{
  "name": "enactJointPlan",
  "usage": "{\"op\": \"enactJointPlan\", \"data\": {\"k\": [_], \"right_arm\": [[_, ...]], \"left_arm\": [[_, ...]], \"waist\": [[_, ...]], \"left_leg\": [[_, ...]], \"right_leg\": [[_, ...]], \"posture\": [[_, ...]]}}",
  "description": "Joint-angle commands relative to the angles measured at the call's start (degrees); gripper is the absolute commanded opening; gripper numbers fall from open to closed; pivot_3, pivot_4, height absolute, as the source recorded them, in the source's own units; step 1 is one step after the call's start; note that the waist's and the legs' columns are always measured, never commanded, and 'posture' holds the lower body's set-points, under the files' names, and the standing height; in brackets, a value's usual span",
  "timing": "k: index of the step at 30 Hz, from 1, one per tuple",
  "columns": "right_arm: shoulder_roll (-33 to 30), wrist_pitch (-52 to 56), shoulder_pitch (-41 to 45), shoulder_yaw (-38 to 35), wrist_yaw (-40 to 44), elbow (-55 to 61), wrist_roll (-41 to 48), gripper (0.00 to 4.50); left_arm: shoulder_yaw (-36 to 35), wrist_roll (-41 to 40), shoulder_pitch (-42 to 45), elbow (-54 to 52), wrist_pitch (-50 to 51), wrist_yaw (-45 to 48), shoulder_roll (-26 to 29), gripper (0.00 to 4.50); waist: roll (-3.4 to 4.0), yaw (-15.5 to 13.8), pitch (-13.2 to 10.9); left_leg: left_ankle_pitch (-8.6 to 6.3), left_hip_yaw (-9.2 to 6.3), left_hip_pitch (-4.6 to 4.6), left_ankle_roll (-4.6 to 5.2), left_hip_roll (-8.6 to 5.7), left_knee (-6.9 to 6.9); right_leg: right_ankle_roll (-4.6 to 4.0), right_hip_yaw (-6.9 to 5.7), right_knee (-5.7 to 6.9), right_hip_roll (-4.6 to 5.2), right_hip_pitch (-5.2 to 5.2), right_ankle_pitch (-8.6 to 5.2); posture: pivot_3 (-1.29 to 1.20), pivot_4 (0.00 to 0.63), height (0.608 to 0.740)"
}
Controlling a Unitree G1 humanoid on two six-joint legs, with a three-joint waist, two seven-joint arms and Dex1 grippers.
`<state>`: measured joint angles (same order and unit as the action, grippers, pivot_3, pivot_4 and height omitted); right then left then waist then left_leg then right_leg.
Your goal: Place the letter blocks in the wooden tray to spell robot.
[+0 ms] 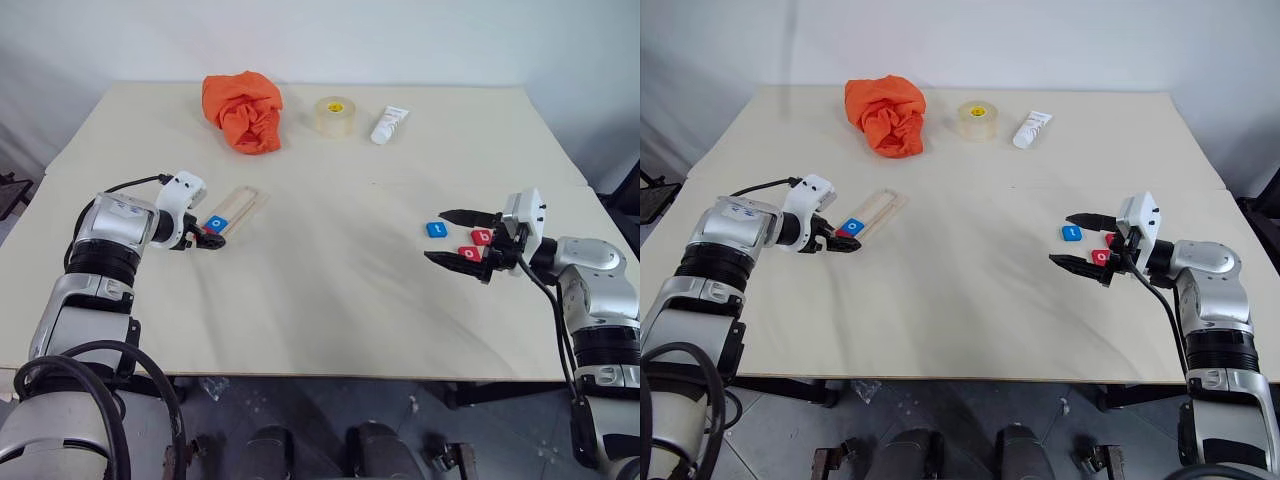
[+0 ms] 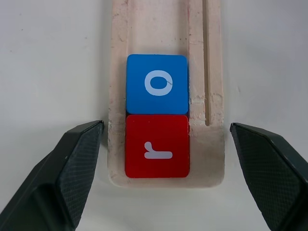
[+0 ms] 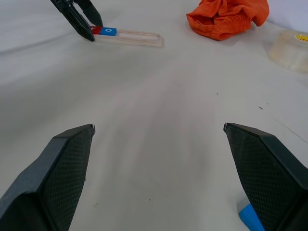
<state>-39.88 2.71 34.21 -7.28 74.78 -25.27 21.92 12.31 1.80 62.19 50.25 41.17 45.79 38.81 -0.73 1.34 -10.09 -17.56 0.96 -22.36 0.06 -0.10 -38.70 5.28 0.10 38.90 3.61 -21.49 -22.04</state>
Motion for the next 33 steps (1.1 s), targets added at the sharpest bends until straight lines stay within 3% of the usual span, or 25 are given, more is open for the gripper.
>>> {"op": "enactJointPlan", "data": {"k": [1,10,17,21,33], "right_arm": [[-0.9,-0.1,-0.4,-1.6,-0.4,1.8,0.9,4.50],[-1.6,0.3,-0.5,-1.8,-0.3,2.1,1.2,4.50],[-4.1,1.0,-2.8,-1.3,6.4,4.6,3.1,4.50],[-6.3,0.7,-5.3,-1.8,8.2,6.7,3.2,4.50],[-7.6,3.8,-18.3,-9.4,0.3,17.5,6.0,4.50]], "left_arm": [[-0.3,1.7,0.6,2.8,-1.3,-1.0,-0.8,3.38],[-1.5,1.5,-1.4,-3.2,-8.6,2.1,-0.6,3.38],[5.3,1.4,-5.9,-23.8,-3.6,12.3,-3.1,3.38],[8.2,1.2,-5.6,-30.4,-2.5,14.6,-6.4,3.38],[16.9,3.3,-4.9,-35.2,-1.2,17.3,-14.0,3.38]], "waist": [[0.00,0.0,0.0],[-0.01,0.0,0.0],[-0.04,-0.3,0.0],[-0.04,-0.7,0.0],[-0.06,-1.3,0.0]], "left_leg": [[0.00,0.00,0.00,0.00,0.00,-0.02],[0.01,-0.02,0.00,0.00,0.01,-0.22],[-0.02,-0.09,-0.15,0.03,0.00,-0.17],[-0.03,-0.12,-0.23,0.04,0.00,-0.17],[-0.03,-0.14,-0.24,0.05,0.01,-0.26]], "right_leg": [[0.00,0.00,0.02,0.00,0.00,0.00],[0.00,0.01,0.22,0.00,0.00,0.00],[0.01,-0.03,0.05,0.00,-0.03,0.01],[0.03,-0.05,-0.04,-0.02,-0.03,0.02],[0.04,0.00,-0.08,-0.07,0.01,0.02]], "posture": [[0.00,0.150,0.740],[0.00,0.150,0.740],[0.00,0.150,0.740],[0.00,0.150,0.740],[0.00,0.150,0.740]]}}
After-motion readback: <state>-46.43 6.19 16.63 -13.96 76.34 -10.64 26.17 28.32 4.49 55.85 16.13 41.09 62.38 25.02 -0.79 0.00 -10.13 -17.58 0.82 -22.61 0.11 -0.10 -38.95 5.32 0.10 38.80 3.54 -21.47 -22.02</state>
